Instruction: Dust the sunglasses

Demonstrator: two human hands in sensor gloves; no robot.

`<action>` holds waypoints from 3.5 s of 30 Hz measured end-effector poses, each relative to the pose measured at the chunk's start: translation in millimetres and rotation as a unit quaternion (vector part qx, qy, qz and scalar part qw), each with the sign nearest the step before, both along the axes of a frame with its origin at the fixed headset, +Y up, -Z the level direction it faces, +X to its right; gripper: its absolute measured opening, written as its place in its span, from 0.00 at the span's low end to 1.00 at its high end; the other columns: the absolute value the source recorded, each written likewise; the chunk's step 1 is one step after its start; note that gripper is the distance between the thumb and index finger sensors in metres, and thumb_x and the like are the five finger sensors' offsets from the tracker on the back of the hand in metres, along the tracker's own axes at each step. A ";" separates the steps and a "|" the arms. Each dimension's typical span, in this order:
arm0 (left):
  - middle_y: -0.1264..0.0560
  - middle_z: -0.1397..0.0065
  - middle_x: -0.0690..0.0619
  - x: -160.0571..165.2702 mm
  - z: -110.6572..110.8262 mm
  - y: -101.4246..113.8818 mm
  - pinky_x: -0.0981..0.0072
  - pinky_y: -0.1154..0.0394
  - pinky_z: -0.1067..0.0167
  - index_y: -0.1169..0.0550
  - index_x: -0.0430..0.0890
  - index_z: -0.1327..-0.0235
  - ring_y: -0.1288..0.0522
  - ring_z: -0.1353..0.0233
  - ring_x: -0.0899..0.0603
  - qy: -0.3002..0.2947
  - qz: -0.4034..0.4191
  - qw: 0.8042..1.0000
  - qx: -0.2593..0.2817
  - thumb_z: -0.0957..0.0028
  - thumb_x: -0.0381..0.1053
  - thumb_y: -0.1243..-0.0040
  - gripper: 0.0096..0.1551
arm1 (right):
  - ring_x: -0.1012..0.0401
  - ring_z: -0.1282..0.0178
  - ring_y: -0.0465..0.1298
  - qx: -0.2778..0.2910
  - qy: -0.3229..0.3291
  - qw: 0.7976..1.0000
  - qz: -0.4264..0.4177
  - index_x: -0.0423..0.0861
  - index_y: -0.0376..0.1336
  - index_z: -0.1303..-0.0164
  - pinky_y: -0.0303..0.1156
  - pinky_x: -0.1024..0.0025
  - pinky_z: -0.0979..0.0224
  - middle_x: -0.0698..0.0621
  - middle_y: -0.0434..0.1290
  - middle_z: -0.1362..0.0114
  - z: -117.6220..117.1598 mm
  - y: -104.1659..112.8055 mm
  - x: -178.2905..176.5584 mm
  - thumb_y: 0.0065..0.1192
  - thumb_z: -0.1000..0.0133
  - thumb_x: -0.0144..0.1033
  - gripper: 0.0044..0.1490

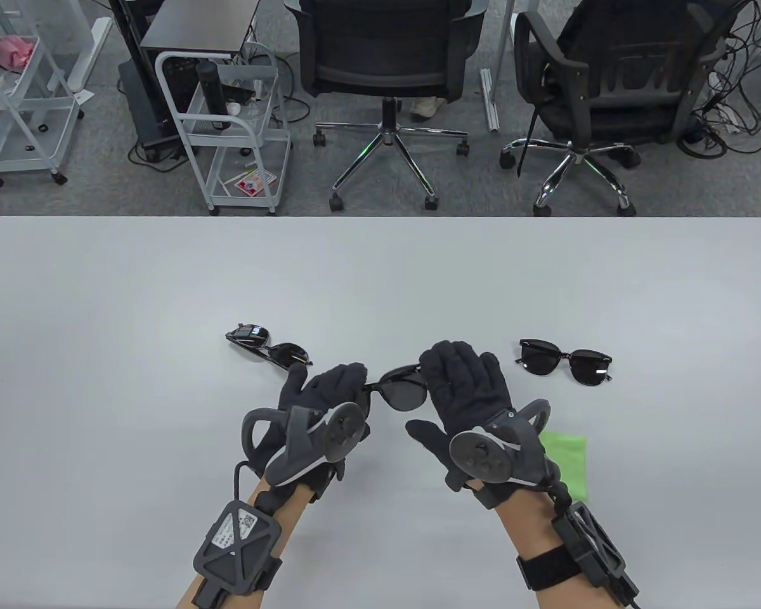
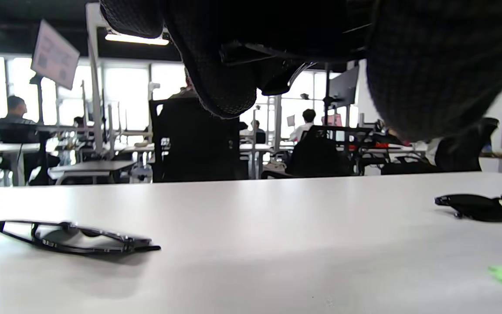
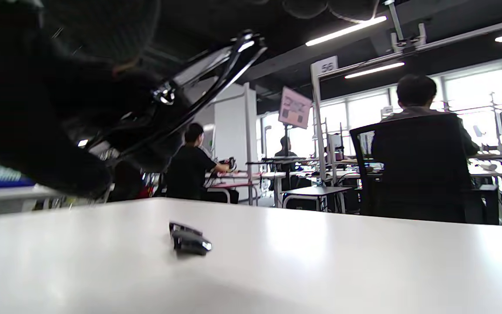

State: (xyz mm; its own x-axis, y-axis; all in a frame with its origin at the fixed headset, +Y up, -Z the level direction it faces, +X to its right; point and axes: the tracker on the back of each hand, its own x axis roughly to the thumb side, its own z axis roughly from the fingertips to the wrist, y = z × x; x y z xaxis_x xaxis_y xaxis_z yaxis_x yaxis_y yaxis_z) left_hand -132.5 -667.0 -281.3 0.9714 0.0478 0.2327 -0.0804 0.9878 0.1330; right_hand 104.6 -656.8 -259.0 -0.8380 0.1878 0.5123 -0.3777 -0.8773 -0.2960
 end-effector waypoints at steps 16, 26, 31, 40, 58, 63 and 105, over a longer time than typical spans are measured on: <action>0.27 0.26 0.64 16.9 2.5 -18.5 0.45 0.37 0.23 0.38 0.58 0.25 0.18 0.27 0.54 -0.157 0.286 0.897 -0.299 0.73 0.78 0.36 0.59 | 0.40 0.27 0.72 -0.281 0.101 0.877 -0.376 0.43 0.70 0.36 0.62 0.32 0.30 0.40 0.66 0.22 -24.2 -36.7 15.6 0.68 0.48 0.45 0.32; 0.29 0.25 0.64 9.7 0.7 -16.5 0.43 0.38 0.23 0.39 0.59 0.25 0.19 0.27 0.53 -0.144 0.257 0.913 -0.282 0.72 0.76 0.34 0.58 | 0.40 0.32 0.76 -0.232 0.047 0.922 -0.305 0.40 0.75 0.45 0.63 0.32 0.32 0.39 0.72 0.27 -23.3 -26.8 26.3 0.69 0.50 0.41 0.27; 0.28 0.26 0.64 2.7 -1.1 -13.9 0.42 0.38 0.24 0.39 0.60 0.25 0.18 0.29 0.51 -0.106 0.154 0.957 -0.221 0.72 0.75 0.33 0.58 | 0.39 0.31 0.75 -0.123 -0.051 0.974 -0.184 0.40 0.75 0.45 0.62 0.31 0.32 0.39 0.70 0.26 -19.9 -17.7 38.3 0.69 0.50 0.39 0.26; 0.29 0.26 0.65 7.2 0.5 -13.8 0.44 0.37 0.24 0.39 0.60 0.25 0.18 0.29 0.53 -0.100 0.134 0.964 -0.206 0.72 0.75 0.33 0.58 | 0.39 0.30 0.74 -0.112 -0.065 0.974 -0.184 0.42 0.74 0.45 0.59 0.30 0.31 0.39 0.70 0.25 -22.2 -17.3 52.5 0.70 0.51 0.40 0.27; 0.33 0.23 0.67 -23.4 -5.5 -27.7 0.48 0.35 0.23 0.45 0.61 0.24 0.20 0.26 0.56 -0.037 0.521 0.805 -0.282 0.68 0.79 0.39 0.58 | 0.40 0.32 0.76 -0.147 0.047 0.964 -0.215 0.42 0.71 0.36 0.65 0.34 0.31 0.41 0.73 0.26 -6.0 -13.6 1.3 0.67 0.48 0.48 0.34; 0.35 0.22 0.68 -0.2 -0.9 -31.6 0.47 0.36 0.23 0.47 0.61 0.23 0.22 0.25 0.55 -0.096 0.510 0.788 -0.332 0.67 0.78 0.39 0.59 | 0.36 0.26 0.68 -0.295 0.081 0.866 -0.395 0.42 0.65 0.28 0.60 0.31 0.31 0.37 0.63 0.21 -18.8 -43.0 11.8 0.65 0.46 0.47 0.38; 0.33 0.23 0.63 -42.9 -8.0 -21.1 0.51 0.33 0.25 0.44 0.57 0.24 0.20 0.27 0.53 0.010 0.497 0.839 -0.221 0.66 0.77 0.39 0.58 | 0.42 0.53 0.85 -0.321 -0.156 0.921 -0.158 0.36 0.77 0.48 0.74 0.37 0.45 0.37 0.83 0.45 -30.5 -45.0 77.6 0.74 0.51 0.48 0.33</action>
State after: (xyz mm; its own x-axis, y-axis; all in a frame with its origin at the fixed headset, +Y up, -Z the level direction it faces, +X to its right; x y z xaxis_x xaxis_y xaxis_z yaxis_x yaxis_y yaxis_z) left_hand -175.4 -688.1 -289.2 0.4044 0.9138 -0.0379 -0.8958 0.3874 -0.2180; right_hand 182.2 -701.8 -289.6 -0.7776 0.6271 -0.0458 -0.6280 -0.7709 0.1070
